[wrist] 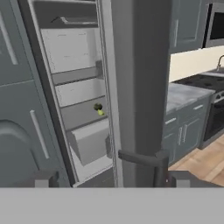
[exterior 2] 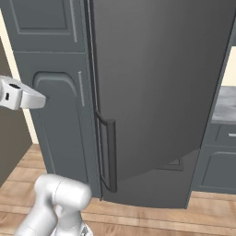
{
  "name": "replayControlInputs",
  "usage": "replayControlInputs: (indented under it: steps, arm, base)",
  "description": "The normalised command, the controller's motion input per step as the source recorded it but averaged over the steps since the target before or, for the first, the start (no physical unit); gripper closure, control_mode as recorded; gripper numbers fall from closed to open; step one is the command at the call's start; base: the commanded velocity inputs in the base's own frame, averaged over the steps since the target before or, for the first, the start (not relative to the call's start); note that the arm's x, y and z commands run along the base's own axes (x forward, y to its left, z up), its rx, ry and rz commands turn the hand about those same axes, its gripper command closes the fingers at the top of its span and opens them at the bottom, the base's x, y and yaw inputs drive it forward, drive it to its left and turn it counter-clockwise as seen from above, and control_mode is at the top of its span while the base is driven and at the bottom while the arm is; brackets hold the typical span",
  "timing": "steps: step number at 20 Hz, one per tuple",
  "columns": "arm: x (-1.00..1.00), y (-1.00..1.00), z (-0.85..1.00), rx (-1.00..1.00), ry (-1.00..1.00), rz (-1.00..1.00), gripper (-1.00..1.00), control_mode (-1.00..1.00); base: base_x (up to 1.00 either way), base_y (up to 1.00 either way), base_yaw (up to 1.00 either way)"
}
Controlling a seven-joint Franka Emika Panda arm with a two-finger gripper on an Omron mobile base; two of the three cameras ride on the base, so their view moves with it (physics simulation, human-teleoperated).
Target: Take the lemon wedge from the fridge and place it on the plate with fish on the dining counter.
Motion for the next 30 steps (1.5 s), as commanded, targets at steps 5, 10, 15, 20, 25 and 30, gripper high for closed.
replayControlInputs:
  steps: [5,10,15,20,25,30]
  arm:
    - [0.01,0.62,0.03,0.00,-0.01,-0.04,-1.00,-1.00]
    - [0.42,-0.06,0.00,0.00,0.00,0.00,-1.00,-1.00]
    - [0.67,-0.25,0.00,0.00,0.02,-0.01,-1.00,-1.00]
    - [0.43,-0.49,-0.01,0.00,0.03,-0.13,-1.00,-1.00]
    - [0.25,-0.22,0.00,0.00,0.03,-0.13,-1.00,-1.00]
    - [0.05,-0.27,0.00,0.00,0.05,-0.20,-1.00,-1.00]
  base:
    - [0.00,0.00,0.00]
    - [0.00,0.00,0.00]
    - [0.00,0.00,0.00]
    - [0.00,0.00,0.00]
    - [0.00,0.00,0.00]
    - [0.00,0.00,0.00]
